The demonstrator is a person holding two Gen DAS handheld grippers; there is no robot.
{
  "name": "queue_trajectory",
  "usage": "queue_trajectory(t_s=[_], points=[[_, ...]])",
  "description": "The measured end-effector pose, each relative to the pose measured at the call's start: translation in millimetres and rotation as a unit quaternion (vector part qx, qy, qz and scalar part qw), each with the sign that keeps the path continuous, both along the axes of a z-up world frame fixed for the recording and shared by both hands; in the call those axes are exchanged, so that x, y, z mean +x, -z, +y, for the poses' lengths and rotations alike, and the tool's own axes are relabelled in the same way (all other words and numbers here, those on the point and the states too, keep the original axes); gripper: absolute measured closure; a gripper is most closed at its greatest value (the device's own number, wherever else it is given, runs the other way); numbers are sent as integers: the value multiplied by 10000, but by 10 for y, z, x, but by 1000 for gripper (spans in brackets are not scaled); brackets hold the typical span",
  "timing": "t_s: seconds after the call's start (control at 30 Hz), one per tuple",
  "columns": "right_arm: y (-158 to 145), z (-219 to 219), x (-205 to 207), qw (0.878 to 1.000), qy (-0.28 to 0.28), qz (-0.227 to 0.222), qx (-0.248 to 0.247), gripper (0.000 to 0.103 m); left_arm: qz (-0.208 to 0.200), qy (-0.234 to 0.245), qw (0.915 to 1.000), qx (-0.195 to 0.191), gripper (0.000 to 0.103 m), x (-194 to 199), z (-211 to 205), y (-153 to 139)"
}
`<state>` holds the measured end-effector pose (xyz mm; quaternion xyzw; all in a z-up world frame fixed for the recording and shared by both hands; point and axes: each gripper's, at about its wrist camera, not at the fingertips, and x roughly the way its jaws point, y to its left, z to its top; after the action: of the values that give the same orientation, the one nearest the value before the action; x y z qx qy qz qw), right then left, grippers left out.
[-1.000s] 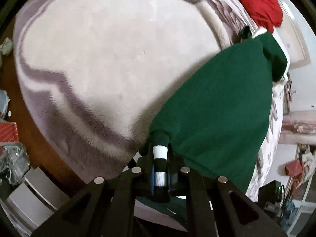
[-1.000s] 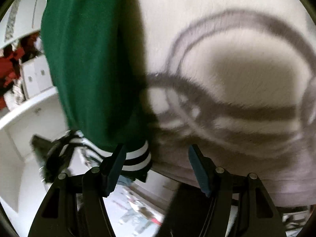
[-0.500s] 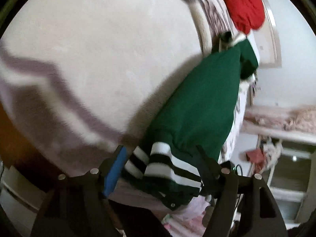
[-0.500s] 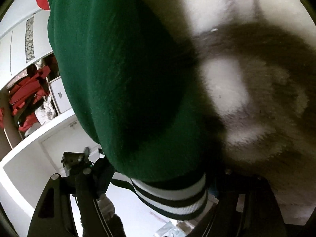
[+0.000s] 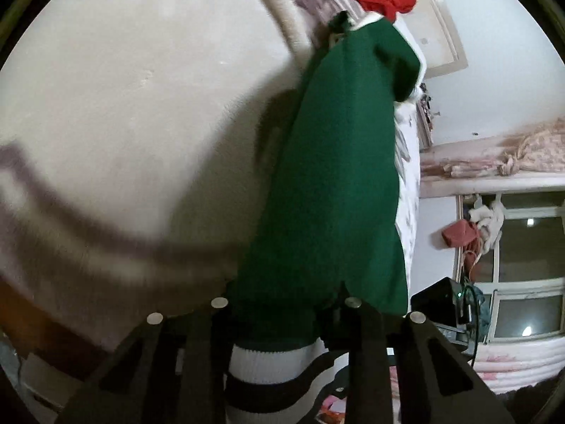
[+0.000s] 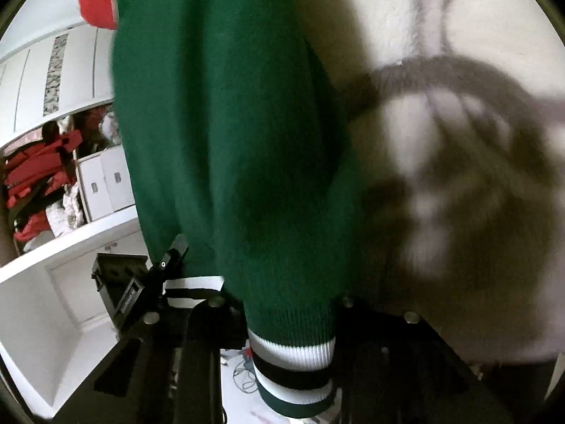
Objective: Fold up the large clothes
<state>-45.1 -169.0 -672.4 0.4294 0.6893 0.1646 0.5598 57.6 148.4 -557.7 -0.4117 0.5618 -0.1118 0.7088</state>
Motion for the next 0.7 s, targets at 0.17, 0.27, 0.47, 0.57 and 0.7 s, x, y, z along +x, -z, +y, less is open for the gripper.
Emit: queue_trajectory(t_s=[0.17,0.27,0.47,0.57,0.7], points=[[-414,-49,-548,9996,-159,221,-103,77,385,127,9992,-51,78,-252,7,106],[-329,-47,-830,9980,-287,524,-185,75,798,114,9963,-311,71,-91,66,262],[-315,-221,-702,9915,-478,1163,-321,47,913,52,9958,-76,46,-111,351,-201],[-605,-539,-571,9920,-552,862,-743,38,956,-240,9951,90,44,-196,524,-371],[-1060,-884,-89,9902,-396,298,-1307,38,670,-355,9954,588,44,249,472,-547]])
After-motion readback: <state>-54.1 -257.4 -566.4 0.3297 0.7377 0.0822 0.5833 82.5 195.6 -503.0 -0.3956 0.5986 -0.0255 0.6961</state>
